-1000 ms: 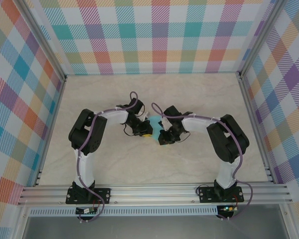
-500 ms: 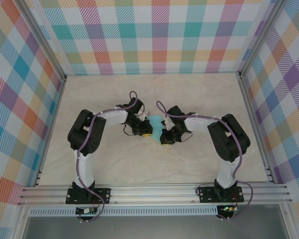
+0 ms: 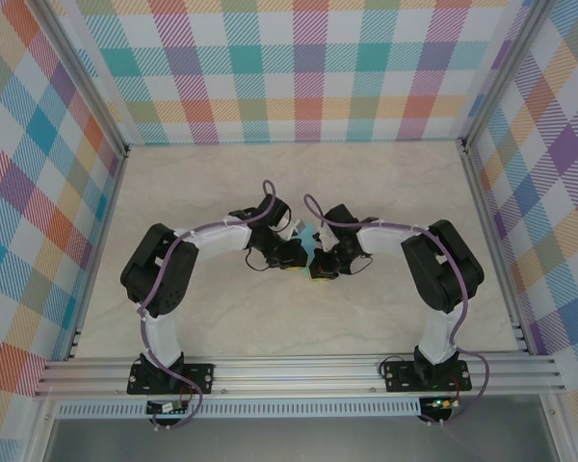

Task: Fold a paper plane with a square sheet of paper (fold left side to right side)
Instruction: Third fold the triangle at the center of the table.

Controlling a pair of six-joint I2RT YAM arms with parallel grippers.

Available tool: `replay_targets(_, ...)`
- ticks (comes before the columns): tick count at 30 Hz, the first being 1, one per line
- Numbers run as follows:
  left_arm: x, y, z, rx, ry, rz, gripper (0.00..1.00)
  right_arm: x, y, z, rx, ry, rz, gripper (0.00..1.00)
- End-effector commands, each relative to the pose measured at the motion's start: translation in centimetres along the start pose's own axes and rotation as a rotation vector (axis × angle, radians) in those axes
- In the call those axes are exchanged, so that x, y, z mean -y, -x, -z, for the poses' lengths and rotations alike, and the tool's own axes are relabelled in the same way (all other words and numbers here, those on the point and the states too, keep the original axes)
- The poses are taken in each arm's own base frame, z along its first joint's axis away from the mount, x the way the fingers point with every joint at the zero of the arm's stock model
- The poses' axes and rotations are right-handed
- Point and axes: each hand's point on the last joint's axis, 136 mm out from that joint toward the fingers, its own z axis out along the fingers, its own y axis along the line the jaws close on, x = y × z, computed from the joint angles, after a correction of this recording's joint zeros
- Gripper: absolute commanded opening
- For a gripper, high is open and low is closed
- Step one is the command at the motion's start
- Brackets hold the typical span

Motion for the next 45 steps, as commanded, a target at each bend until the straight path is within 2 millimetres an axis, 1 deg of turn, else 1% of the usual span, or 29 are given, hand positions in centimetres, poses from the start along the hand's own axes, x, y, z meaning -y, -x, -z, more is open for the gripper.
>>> replay_targets(1,-0.2,0.6,-0.8,-0.004,-0.007,0.005,0.12,4.8,-4.4,-2.2,-0.144,-0.156,-0.105,0.00)
replay_targets(9,-1.0,0.7,-1.9,-0.029,0.003,0.009,0.11,4.7,-4.4,-2.3,-0.149,-0.154,-0.106,0.00)
replay_targets(13,-1.0,0.9,-2.1,-0.032,-0.001,0.008,0.11,4.7,-4.3,-2.3,-0.151,-0.156,-0.104,0.00)
replay_targets(18,-1.6,1.2,-2.4,-0.030,0.025,0.008,0.11,4.8,-4.4,-2.4,-0.157,-0.158,-0.104,0.00)
replay_targets(23,-2.5,1.1,-3.1,-0.045,0.051,0.016,0.11,4.8,-4.4,-2.3,-0.157,-0.160,-0.103,0.00)
replay_targets(31,-4.3,1.2,-3.3,-0.060,0.125,0.007,0.10,5.1,-4.6,-2.3,-0.165,-0.175,-0.106,0.00)
replay_targets(37,-6.2,1.9,-2.6,-0.044,0.152,0.013,0.10,5.2,-4.7,-2.3,-0.168,-0.179,-0.105,0.00)
replay_targets(45,-9.3,3.8,0.2,-0.001,0.194,0.023,0.10,5.0,-4.8,-2.2,-0.170,-0.175,-0.103,0.00)
